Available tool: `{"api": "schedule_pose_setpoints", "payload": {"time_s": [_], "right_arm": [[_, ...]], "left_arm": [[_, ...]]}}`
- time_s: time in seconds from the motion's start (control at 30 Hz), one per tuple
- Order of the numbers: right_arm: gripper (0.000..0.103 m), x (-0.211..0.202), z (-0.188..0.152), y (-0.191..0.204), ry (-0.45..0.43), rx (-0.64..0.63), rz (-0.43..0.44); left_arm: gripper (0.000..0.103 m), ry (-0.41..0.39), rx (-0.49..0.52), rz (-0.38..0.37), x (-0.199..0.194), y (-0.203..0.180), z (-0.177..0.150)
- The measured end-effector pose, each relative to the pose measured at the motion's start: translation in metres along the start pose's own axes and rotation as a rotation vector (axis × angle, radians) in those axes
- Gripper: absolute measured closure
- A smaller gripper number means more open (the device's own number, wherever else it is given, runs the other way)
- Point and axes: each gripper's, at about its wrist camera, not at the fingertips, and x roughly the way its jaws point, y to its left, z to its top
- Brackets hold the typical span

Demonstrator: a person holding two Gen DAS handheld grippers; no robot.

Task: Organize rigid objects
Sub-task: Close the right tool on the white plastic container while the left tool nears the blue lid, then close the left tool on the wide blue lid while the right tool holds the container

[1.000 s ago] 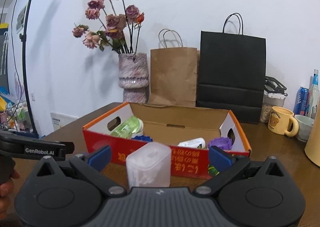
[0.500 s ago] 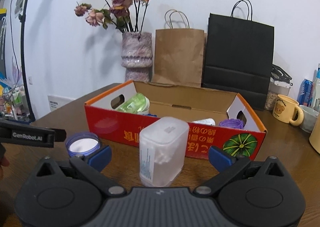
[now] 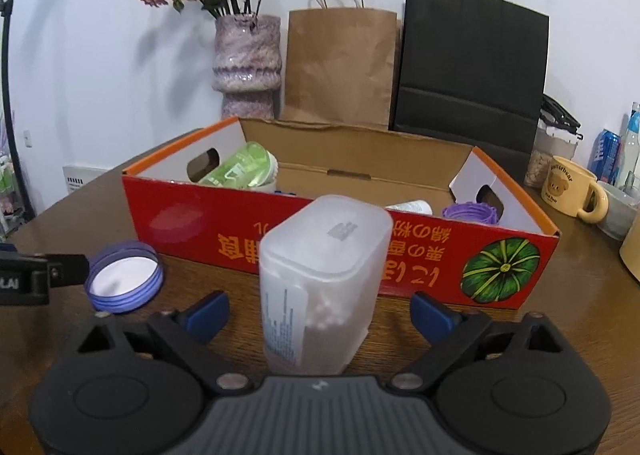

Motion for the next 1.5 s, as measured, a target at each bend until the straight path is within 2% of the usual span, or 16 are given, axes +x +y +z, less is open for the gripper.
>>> {"api": "schedule_pose_setpoints", "payload": {"time_s": [0.13, 0.2, 0.23, 0.53, 1.1, 1.5], "right_arm": [[0.025, 0.005, 0.002, 0.000, 0.013, 0.011, -0.011], [0.042, 0.008, 0.002, -0.002, 0.022, 0.023, -0.003], [0.047, 0.009, 0.003, -0.003, 0.027, 0.028, 0.004], [0.047, 0.008, 0.002, -0.012, 0.021, 0.071, 0.016], [0.047, -0.003, 0.003, -0.027, -0.052, 0.057, 0.039], [0.047, -0.014, 0.001, -0.045, -0.098, 0.043, 0.032]], "left_arm": [[0.000, 0.003, -0.002, -0.001, 0.002, 0.000, 0.000], [0.000, 0.003, 0.000, -0.001, 0.002, 0.000, 0.000], [0.000, 0.002, 0.001, -0.001, 0.002, -0.001, 0.000], [0.000, 0.004, 0.005, -0.003, 0.003, -0.004, 0.000], [0.000, 0.031, 0.038, -0.031, 0.016, -0.032, 0.000], [0.000, 0.079, 0.062, 0.006, 0.036, -0.054, 0.000]]}}
